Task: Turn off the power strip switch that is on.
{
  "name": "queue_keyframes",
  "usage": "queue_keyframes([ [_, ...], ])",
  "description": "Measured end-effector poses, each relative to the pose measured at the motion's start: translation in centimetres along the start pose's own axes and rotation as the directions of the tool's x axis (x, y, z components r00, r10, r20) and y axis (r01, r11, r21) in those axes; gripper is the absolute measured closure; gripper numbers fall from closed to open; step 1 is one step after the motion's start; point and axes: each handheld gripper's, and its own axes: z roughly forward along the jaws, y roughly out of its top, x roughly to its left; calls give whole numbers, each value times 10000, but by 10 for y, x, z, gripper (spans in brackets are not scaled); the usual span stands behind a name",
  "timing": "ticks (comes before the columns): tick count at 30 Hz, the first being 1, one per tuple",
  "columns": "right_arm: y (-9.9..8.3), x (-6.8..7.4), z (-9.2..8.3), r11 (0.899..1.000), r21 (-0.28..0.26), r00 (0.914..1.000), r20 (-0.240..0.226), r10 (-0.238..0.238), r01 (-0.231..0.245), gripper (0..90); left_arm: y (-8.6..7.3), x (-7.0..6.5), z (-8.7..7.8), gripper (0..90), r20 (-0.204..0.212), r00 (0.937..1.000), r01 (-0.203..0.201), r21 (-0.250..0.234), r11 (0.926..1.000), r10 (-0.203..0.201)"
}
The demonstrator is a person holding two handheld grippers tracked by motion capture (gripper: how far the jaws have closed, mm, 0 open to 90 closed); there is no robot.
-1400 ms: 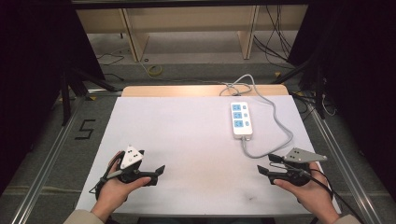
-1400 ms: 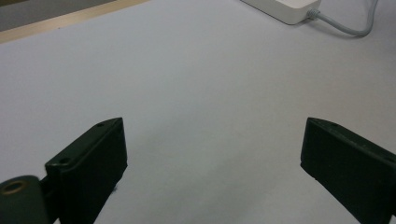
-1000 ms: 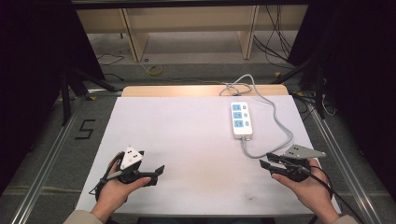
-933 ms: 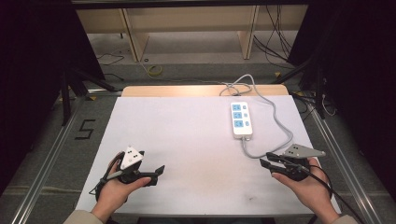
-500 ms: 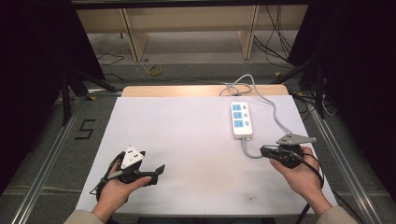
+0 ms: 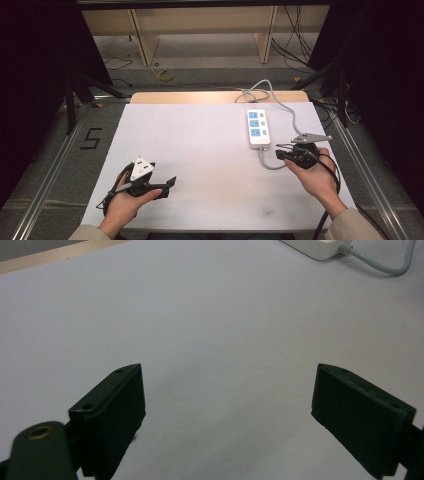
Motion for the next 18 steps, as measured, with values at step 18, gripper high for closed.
queue_keyframes([
  [18,27,-13,14,9995,117,9986,446,296,-302,900,1,0,0,144,-34,10000,34,-62,10000,-34],
])
